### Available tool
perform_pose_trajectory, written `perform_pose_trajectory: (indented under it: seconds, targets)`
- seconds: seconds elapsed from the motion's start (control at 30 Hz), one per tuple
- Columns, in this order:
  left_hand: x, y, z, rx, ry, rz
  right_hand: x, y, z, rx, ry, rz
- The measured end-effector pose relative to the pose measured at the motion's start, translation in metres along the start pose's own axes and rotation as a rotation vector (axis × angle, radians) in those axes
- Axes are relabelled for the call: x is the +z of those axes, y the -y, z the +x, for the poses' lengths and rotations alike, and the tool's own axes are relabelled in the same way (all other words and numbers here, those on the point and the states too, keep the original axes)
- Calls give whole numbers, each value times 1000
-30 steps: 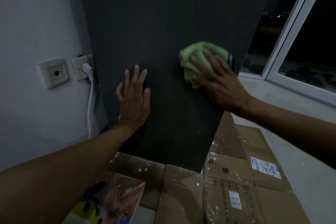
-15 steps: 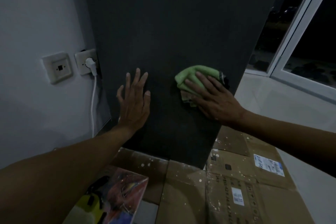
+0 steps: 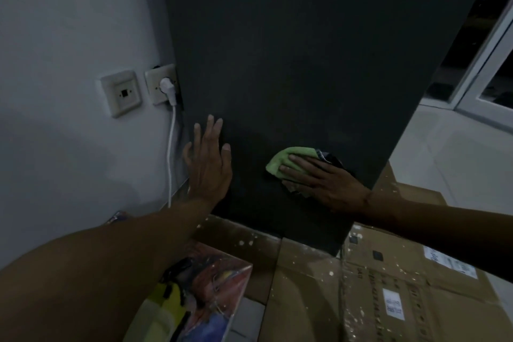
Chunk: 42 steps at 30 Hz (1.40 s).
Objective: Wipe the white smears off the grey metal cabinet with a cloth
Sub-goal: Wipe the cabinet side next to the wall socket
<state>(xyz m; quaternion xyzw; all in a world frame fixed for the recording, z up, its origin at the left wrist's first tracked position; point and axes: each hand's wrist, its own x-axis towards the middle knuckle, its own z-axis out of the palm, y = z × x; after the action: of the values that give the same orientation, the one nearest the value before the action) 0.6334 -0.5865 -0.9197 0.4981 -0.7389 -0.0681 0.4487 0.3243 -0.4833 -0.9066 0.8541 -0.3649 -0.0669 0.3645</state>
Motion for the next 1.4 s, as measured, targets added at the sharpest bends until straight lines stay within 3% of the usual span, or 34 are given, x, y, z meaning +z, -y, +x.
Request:
perform_pose_trajectory:
  seconds: [0.07,0.37,0.67,0.87,1.13,1.4]
  targets:
    - [-3,4,-3,-59,-18,34,4,6,21,-22,84,-3]
    - [-16,23,-13,-250,-100,91,15,38,125,-39,128,85]
    - [2,-1,-17,-201,-105,30,11,62,187,2,223,-10]
    - [-21,15,-18,-156,-78,64,6,47,160,-44,226,38]
    - [-36,26,-17,-294,-86,4,12,21,45,-77,32,23]
    - [-16,14,-15,-286,-62,4,26,44,72,-95,80,-86]
